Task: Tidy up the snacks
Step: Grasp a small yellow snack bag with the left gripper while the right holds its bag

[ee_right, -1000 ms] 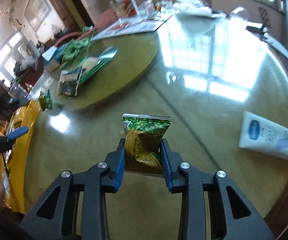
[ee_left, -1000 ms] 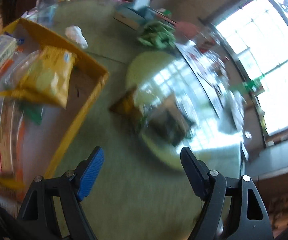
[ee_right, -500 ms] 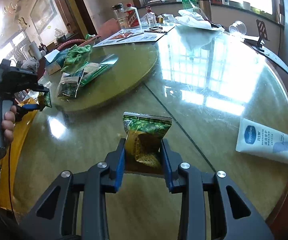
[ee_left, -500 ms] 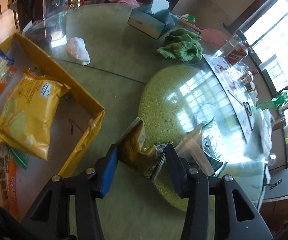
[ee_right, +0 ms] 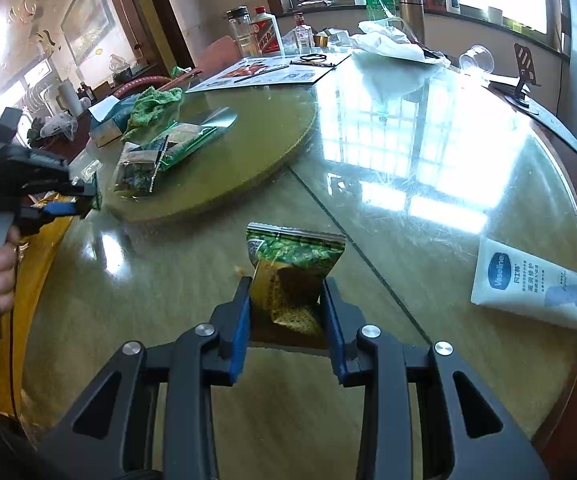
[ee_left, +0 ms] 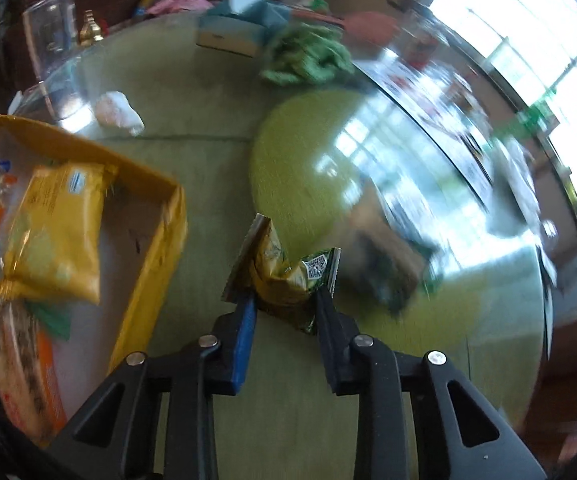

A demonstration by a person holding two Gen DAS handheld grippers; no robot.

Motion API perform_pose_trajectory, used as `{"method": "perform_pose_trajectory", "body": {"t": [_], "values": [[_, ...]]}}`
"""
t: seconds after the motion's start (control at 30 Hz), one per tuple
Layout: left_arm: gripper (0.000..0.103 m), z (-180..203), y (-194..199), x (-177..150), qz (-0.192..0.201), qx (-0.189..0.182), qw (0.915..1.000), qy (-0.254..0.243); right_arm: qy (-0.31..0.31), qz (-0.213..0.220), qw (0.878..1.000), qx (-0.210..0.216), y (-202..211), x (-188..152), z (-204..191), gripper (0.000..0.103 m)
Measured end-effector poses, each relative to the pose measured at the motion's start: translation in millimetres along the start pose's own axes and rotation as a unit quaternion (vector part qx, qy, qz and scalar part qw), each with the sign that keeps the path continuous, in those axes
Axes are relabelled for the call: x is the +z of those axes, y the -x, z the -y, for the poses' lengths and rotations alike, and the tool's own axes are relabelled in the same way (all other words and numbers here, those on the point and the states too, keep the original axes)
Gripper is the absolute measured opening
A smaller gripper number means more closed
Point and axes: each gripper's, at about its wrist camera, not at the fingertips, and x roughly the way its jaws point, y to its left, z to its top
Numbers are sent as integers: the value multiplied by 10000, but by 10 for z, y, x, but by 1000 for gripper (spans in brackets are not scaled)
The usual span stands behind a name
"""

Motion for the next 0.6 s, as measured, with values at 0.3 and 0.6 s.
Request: {"method": "perform_pose_trajectory", "body": {"t": [0.3,0.6], "values": [[37,1,401,-798,-485,-367,9921,-1096,66,-14,10000,23,-4,-7,-4,35],[51,-316,443,-1013,-499,-1262,9886,656,87,-14,10000,-2,-4,-8,-8,35]]}}
